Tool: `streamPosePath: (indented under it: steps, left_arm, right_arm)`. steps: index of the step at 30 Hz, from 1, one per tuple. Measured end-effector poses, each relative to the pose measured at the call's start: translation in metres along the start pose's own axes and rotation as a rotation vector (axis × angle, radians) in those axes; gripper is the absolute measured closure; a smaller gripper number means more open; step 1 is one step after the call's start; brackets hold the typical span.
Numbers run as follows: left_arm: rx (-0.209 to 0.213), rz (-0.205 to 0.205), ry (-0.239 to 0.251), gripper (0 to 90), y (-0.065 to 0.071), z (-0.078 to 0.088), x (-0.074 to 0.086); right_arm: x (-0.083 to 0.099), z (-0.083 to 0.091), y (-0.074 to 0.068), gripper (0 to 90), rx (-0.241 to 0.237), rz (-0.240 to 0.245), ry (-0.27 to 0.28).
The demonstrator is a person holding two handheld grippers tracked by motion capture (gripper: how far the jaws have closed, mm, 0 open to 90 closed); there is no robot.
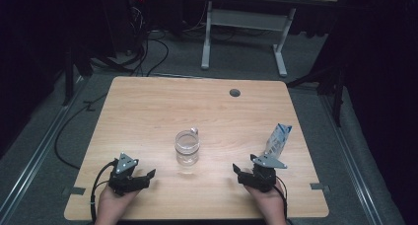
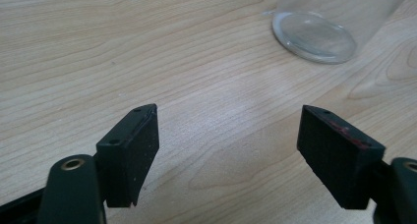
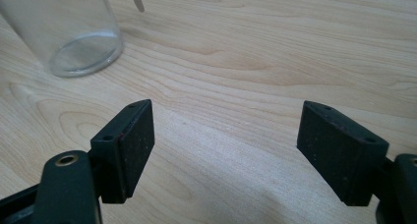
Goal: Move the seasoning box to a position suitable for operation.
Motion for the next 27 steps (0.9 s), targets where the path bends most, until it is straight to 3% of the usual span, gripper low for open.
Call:
streamPosePath:
  steps: [3,7,12,18,21,27]
  left_arm:
    - [0.008,0.017,0.006,26.6,0.000,0.002,0.001]
    - [0.007,0.001,0.003,28.6,0.000,0.004,-0.001]
    - [0.009,0.012,0.006,29.3,-0.001,0.004,-0.001]
    - [0.048,0.021,0.013,34.0,0.000,0.004,-0.003]
    - [0.069,0.027,0.043,39.6,0.008,0.006,-0.008]
    - [0.082,0.034,0.052,44.6,0.019,0.003,-0.017]
  right_arm:
    - [0.000,0.000,0.000,23.1,-0.001,0.001,0.003]
    - [-0.001,-0.001,0.000,24.6,-0.006,-0.003,0.006]
    - [-0.001,-0.001,0.000,26.0,-0.011,0.007,0.004]
    - [0.002,-0.003,0.001,32.1,-0.007,0.008,-0.012]
    - [0.002,-0.003,0.001,36.1,-0.013,0.020,-0.015]
    - [0.005,0.001,-0.001,39.7,-0.019,0.042,-0.016]
Point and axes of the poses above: each handheld gripper's, and its own axes: z roughly backward along the jaws, x roughly out of its underside, y roughly to its right, the point moved 5 cm from there along -z, roughly forward along the jaws, and after that the axes turned 4 degrees about z, right-handed, at the moved point
